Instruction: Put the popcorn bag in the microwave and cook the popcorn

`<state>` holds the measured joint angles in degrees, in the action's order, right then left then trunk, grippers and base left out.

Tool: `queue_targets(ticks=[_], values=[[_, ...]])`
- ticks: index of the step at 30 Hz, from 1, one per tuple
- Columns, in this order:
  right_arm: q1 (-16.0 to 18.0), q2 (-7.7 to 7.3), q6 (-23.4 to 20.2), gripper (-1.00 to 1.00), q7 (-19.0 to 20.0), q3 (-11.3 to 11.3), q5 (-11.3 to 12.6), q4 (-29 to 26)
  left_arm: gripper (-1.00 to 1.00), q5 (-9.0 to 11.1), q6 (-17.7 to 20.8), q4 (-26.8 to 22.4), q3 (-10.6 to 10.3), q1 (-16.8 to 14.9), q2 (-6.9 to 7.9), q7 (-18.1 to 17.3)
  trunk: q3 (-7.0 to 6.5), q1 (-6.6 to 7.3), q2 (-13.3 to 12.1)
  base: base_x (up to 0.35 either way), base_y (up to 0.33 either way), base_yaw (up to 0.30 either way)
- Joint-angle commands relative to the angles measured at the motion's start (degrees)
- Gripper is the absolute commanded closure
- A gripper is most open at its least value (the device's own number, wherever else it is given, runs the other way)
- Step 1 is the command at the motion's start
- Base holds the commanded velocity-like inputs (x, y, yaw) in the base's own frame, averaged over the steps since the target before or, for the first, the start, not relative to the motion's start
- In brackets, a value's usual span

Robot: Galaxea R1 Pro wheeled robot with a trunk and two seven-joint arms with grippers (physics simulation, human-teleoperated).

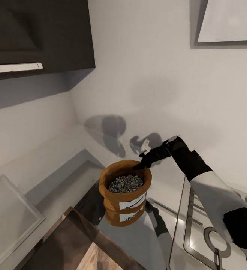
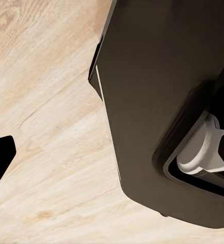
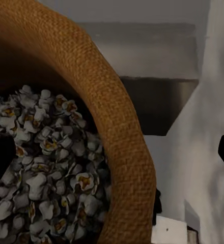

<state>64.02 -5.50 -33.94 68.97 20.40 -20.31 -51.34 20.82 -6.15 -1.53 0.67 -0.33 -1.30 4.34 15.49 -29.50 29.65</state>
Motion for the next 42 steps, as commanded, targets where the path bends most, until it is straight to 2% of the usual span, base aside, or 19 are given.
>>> queue_targets(ticks=[1,8,12,14,20,27,32,37,42], values=[[0.06,-0.03,0.97,-1.0,-0.21,0.08,0.09,1.06,-1.0,0.17,-0.17,-0.02,0.04,-0.02,-0.02,0.14,0.09,-0.02,0.09,0.0,0.0,0.0],[0.05,-0.04,2.02,-1.0,-0.55,-0.14,0.93,2.32,-1.0,0.18,-0.17,-0.02,0.01,-0.03,-0.02,0.14,0.09,-0.02,0.09,0.0,0.0,0.0],[0.06,-0.24,2.1,-1.0,-0.49,-0.18,4.99,3.24,-1.0,0.17,-0.17,0.02,0.02,-0.03,-0.02,0.14,0.09,-0.02,0.09,0.0,0.0,0.0],[0.06,-0.23,2.12,-1.0,-0.5,-0.18,5.69,3.31,-1.0,0.18,-0.17,0.02,0.02,-0.03,-0.02,0.14,0.09,-0.02,0.09,0.0,0.0,0.0],[0.05,-0.28,2.06,-1.0,-0.57,-0.18,5.98,3.5,-1.0,0.16,-0.17,0.02,0.02,-0.03,-0.02,0.14,0.09,-0.02,0.09,0.0,0.0,0.0],[0.05,-0.22,2.34,-1.0,-0.68,-0.18,6.17,6.18,-1.0,0.15,-0.17,0.0,0.04,-0.02,-0.02,0.14,0.09,-0.02,0.09,0.0,0.0,0.0],[0.04,-0.37,6.25,-1.0,-2.08,-0.26,6.24,9.01,-1.0,0.19,-0.17,0.01,0.01,-0.01,-0.02,0.14,0.09,-0.02,0.09,0.0,0.0,0.0],[0.05,-0.53,7.01,-1.0,-2.17,-1.93,6.26,9.14,-1.0,0.19,-0.17,0.02,0.01,-0.03,-0.02,0.14,0.09,-0.02,0.09,0.0,0.0,0.0],[0.06,-0.64,7.41,-1.0,-2.08,-2.28,6.25,8.98,-1.0,0.19,-0.17,0.01,0.04,-0.03,-0.02,0.14,0.09,-0.02,0.09,0.0,0.0,0.0]])
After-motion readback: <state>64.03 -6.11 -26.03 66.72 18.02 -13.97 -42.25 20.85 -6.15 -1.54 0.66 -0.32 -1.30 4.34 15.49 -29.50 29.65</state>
